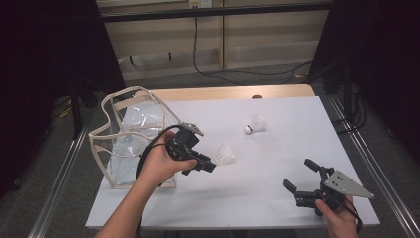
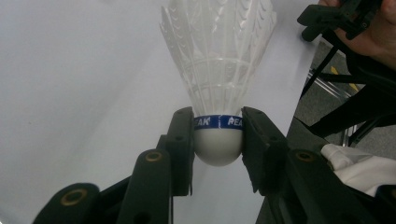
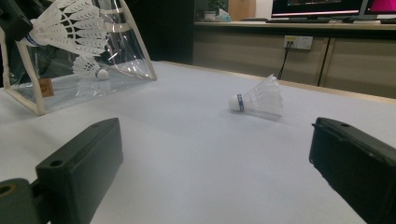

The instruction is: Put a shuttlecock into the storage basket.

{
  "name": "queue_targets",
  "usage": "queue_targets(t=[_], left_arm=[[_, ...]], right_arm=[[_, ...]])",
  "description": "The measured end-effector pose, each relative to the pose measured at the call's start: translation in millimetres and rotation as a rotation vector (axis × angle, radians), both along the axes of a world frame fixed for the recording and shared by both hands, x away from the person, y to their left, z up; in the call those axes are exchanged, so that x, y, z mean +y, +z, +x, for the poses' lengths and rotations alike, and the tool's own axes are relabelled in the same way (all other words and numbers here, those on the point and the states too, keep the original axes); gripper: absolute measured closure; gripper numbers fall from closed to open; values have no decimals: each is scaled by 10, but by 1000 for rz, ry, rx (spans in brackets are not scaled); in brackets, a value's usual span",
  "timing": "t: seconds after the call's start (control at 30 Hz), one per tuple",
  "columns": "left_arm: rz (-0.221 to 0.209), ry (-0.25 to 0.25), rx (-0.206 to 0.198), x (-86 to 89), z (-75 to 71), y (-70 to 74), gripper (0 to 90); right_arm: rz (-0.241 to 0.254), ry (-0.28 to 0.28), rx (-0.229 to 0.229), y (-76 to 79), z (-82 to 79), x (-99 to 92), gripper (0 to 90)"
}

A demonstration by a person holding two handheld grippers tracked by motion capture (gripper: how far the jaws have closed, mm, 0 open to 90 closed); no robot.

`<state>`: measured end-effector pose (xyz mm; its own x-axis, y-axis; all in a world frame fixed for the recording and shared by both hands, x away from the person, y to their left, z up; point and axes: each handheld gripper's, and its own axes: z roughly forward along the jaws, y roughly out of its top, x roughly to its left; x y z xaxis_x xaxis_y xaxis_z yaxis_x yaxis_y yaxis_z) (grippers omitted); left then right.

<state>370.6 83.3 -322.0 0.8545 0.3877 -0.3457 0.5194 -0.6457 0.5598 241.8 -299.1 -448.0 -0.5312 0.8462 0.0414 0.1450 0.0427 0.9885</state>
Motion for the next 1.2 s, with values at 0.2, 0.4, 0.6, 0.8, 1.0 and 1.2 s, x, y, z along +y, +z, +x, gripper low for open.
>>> queue_targets(t=[0.2,0.4,0.6,0.8,1.0,1.2], left_arm=[[5,1,3,8,15,55,656],[17,-15,5,24,47,108,656],[13,-7,7,38,68,159,656],[16,-5,4,52,89,204,656],[12,3,9,57,100,234,656],[13,5,15,81,127,262,656]], right_arm=[[0,0,0,0,-1,0,25],[-1,1,1,1,-1,-1,24],[-1,0,0,1,-1,-3,25],[-2,2,0,2,-1,-2,24],[-1,1,1,3,-3,-4,25],[0,0,0,3,-3,-4,25]])
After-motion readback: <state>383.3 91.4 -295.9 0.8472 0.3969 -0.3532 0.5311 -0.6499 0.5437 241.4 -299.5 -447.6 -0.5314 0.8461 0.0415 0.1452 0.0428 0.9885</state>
